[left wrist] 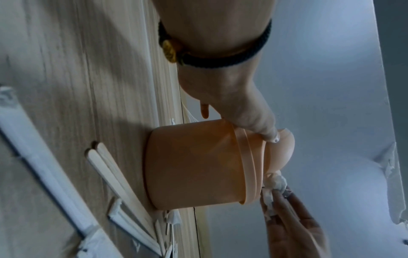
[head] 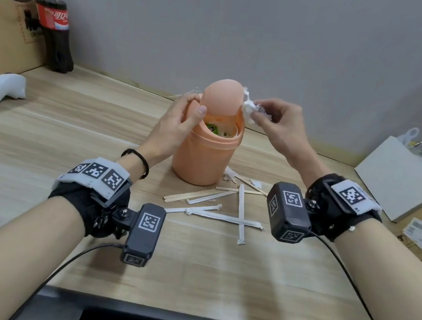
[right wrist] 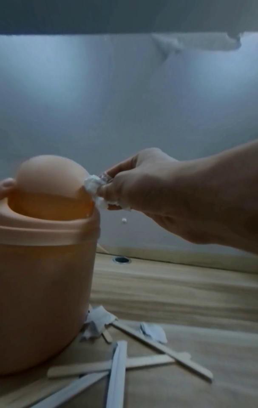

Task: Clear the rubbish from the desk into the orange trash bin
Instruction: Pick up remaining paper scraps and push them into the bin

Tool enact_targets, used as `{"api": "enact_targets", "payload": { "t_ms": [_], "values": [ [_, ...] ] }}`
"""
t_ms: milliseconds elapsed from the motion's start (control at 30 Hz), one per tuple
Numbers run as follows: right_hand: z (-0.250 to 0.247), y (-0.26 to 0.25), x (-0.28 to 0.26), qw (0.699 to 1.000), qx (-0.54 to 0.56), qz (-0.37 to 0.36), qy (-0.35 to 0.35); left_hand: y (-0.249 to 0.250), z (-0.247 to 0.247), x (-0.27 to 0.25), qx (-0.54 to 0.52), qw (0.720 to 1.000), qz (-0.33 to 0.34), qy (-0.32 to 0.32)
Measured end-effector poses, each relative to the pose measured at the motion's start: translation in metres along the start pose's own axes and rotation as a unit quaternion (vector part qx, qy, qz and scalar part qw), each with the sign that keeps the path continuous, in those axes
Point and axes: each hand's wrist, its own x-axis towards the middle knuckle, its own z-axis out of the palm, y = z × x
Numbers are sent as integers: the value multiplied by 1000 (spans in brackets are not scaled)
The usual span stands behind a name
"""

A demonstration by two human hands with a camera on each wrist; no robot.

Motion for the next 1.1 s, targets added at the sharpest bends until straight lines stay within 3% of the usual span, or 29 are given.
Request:
{"api": "enact_targets", "payload": {
  "t_ms": [200, 333, 467, 667, 867, 1100],
  "values": [
    [5, -11, -2, 987, -74, -53, -134, 5, -3, 1, 9, 1000, -15, -7],
    [12, -18, 0, 979, -141, -62, -135, 7, -1, 1, 11, 1000, -10, -2],
    [24, -27, -3, 954, -215, -119, -173, 8, -1, 1, 13, 1000, -13, -2],
    [20, -28, -3, 937, -223, -112, -244, 6, -2, 1, 13, 1000, -9, -4],
    [1, -17, 1, 987, -91, -83, -107, 7, -1, 0, 15, 1000, -11, -1],
    [0, -15, -5, 988, -93, -75, -100, 7, -1, 0, 16, 1000, -14, -1]
  ]
}}
